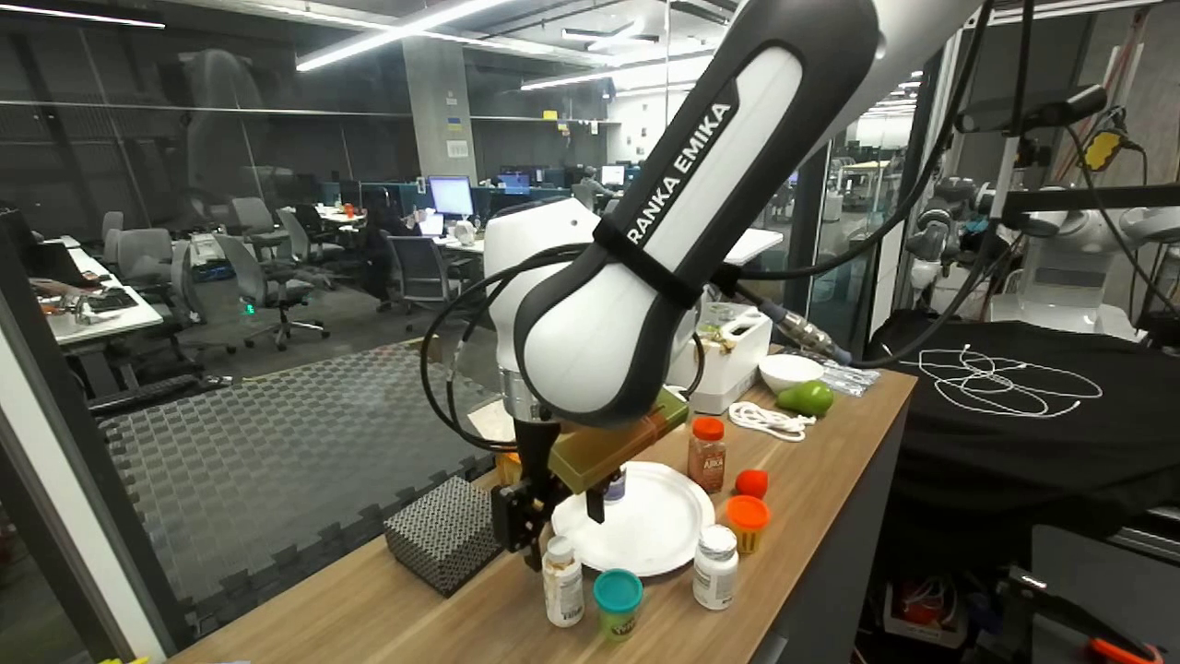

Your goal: Put the left clear cup in the clear cup near the moose, then put the bottles and orange plushie surrounding the white plate on the white plate

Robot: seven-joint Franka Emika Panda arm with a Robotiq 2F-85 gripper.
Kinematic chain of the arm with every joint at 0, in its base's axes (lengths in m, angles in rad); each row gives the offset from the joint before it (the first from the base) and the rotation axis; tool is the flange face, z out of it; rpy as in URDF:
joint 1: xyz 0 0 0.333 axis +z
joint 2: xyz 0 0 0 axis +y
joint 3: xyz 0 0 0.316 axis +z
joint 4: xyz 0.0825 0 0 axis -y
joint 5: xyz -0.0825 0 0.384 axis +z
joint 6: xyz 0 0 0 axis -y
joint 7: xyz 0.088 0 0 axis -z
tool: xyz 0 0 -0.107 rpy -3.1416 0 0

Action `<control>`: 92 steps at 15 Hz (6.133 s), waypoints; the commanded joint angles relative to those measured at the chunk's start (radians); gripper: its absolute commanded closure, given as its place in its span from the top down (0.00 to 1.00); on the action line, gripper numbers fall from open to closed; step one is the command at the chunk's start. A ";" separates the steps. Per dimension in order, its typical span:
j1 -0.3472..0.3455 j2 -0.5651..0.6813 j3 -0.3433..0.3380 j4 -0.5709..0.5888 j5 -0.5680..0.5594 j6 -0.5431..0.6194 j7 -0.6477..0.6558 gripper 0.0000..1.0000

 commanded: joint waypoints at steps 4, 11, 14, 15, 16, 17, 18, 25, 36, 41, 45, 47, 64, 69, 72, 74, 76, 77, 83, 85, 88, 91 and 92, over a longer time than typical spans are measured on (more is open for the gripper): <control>-0.016 0.046 0.014 0.060 0.033 0.000 -0.062 0.43; -0.014 0.035 0.018 0.068 0.046 -0.016 -0.078 0.23; -0.009 -0.012 0.008 0.035 0.041 -0.026 -0.064 0.23; -0.014 -0.033 0.010 0.023 0.045 -0.022 -0.066 0.24; -0.015 -0.055 0.004 0.013 0.044 -0.018 -0.059 0.24; -0.016 -0.073 -0.001 0.006 0.041 -0.016 -0.054 0.24; -0.018 -0.092 -0.008 -0.001 0.038 -0.017 -0.048 0.24; -0.043 -0.085 -0.076 0.046 0.024 -0.028 0.005 0.23; -0.074 0.061 -0.098 0.160 0.061 -0.025 0.077 0.23; -0.055 0.110 -0.135 0.212 0.046 -0.026 0.143 0.23; -0.056 0.135 -0.147 0.242 0.051 -0.031 0.164 0.23; -0.061 0.147 -0.144 0.252 0.055 -0.038 0.158 0.45; -0.049 -0.103 -0.074 -0.034 0.061 -0.057 0.108 1.00; -0.035 -0.111 -0.003 -0.137 0.094 -0.041 0.089 1.00; -0.023 -0.089 0.021 -0.166 0.117 0.011 0.099 1.00; -0.003 -0.072 0.002 -0.174 0.105 0.057 0.136 1.00; 0.009 -0.062 -0.012 -0.183 0.097 0.088 0.155 1.00; 0.008 -0.058 -0.013 -0.186 0.104 0.097 0.154 1.00; -0.002 -0.008 -0.016 -0.167 0.126 0.121 0.139 1.00; -0.008 0.003 -0.010 -0.161 0.142 0.120 0.126 1.00; -0.010 0.014 -0.008 -0.157 0.157 0.121 0.122 0.73; 0.000 0.011 -0.019 -0.157 0.157 0.134 0.135 0.62; 0.002 0.008 -0.022 -0.155 0.156 0.138 0.139 0.54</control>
